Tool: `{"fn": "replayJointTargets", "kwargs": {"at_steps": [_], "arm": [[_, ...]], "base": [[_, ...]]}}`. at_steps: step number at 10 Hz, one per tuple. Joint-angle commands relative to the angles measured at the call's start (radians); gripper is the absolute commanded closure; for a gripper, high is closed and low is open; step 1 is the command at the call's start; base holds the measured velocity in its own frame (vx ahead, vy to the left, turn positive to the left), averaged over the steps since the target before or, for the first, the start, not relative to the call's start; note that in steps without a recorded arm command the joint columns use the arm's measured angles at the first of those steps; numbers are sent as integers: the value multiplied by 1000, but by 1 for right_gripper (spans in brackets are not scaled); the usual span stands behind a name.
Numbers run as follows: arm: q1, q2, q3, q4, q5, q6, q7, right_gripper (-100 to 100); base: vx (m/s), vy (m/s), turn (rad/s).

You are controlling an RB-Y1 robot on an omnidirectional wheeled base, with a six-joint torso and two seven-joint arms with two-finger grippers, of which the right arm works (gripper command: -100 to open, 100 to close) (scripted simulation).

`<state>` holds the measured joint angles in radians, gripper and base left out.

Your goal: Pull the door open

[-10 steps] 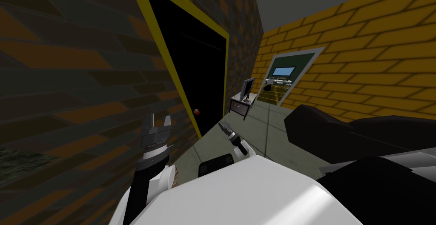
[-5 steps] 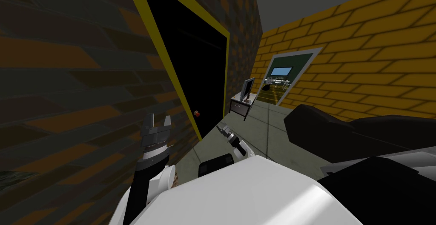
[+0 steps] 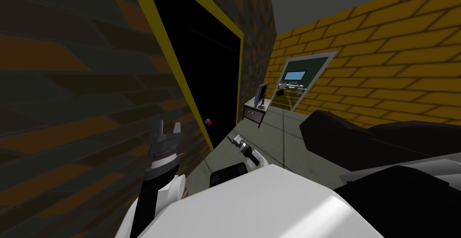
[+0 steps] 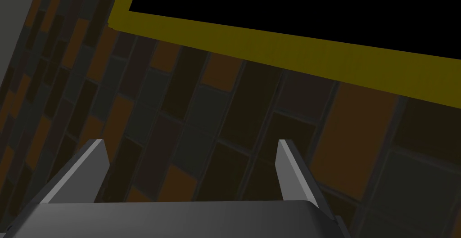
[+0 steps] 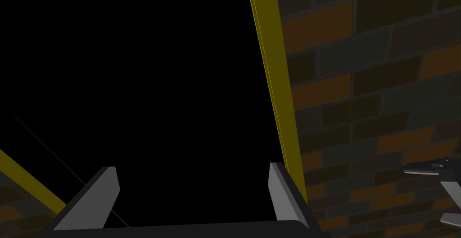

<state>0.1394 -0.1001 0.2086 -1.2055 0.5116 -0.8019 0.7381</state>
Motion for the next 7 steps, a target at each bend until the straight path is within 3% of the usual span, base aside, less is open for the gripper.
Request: {"fn": "replayJointTargets", "kwargs": {"at_steps": [1,7], "arm": [[-11,-3,3,29,14,-11,23,-100],[-62,-3,25,175,88,-64,141,-100]], "base": [[84,65,-58],[107,76,-56]]}}
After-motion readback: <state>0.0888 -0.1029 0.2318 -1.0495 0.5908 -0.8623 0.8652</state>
